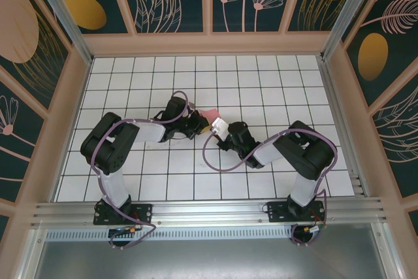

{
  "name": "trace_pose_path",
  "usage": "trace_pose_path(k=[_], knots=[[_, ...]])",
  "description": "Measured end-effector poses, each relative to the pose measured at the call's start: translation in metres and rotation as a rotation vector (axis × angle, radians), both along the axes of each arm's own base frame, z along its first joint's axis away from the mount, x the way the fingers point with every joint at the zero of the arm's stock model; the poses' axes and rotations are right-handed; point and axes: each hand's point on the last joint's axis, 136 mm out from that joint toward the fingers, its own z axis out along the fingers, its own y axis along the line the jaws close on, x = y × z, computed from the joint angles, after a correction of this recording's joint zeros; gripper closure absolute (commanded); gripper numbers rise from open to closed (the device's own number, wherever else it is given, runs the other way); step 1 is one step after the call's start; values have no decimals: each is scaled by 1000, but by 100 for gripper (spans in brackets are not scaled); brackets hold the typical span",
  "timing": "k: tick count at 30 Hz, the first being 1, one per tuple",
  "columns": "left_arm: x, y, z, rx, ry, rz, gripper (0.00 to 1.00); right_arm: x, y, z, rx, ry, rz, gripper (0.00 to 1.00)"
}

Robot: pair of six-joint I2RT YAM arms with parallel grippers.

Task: Fold a paper plane with a square sheet of paper (pick it up from the middle)

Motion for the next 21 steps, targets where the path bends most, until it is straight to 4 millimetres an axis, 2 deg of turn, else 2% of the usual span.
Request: trace_pose_path(k=[5,7,11,17,21], knots=[[2,0,6,14,-4,0,70,0,2,0,9,12,5,100],[7,1,14,25,-26,7,62,-1,3,-2,23,41,7,100],[19,11,32,32,-75,36,55,-3,2,-2,72,120,7,100],[36,39,53,58,-140,111,49,-4,0,6,187,244,0,100],[33,46,60,63,-175,124,48,-5,3,8,260,343,6,100]])
